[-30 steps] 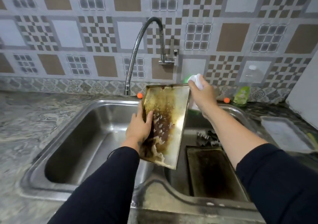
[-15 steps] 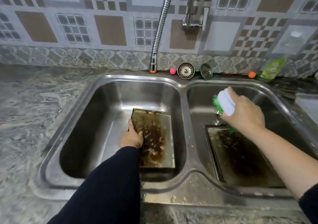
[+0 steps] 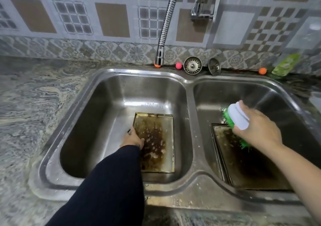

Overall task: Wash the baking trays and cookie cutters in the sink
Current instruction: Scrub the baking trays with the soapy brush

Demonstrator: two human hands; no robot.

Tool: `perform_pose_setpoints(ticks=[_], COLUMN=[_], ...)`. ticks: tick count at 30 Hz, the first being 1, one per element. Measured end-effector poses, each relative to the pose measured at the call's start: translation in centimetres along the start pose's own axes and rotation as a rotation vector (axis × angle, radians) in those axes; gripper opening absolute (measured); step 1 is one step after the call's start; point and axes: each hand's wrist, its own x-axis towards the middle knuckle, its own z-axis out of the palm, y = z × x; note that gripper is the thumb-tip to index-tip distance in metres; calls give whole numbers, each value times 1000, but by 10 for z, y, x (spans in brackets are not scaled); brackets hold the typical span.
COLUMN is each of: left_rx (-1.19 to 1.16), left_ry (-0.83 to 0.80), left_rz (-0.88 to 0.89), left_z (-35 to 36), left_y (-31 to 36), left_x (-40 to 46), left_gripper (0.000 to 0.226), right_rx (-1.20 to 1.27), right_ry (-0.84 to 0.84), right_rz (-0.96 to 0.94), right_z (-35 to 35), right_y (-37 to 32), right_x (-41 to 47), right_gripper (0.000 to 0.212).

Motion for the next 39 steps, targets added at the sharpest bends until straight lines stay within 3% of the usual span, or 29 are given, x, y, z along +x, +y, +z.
perform_pose_setpoints(ticks=[3,10,14,17,22,26,29,33,39], left_rx=[146,553,585,512,399,331,354,474,432], left_ry=[51,115,280,248,-100,-243,-184,-172,-179], left_rz=[53,504,734,803,493,288,277,211,147], left_z=[-11,-28,-9,35,136,185,198,202,206], left_y=[8,106,184,226,237,219,221,222,215], left_x=[-11,-56,-102,-130,-150,-148,-146,-140,-135], left_gripper=[70,41,36,38,41,58,71,68,61], right_rx=[5,-51,-49,-30,74,55,55,5,-10], right_ry=[-37,-102,-114,-71,66,130,119,74,17], right_rz=[-22,-89,-110,-97,-41,1,38,95,157], right_z=[-5,-38,-71,-100,-130,-132,-123,-95,-65], right_y=[3,42,91,136,212,255,270,284,299], right_x=[2,11,26,40,66,94,112,125,130], right_gripper=[84,74,65,65,63,67,67,65,68])
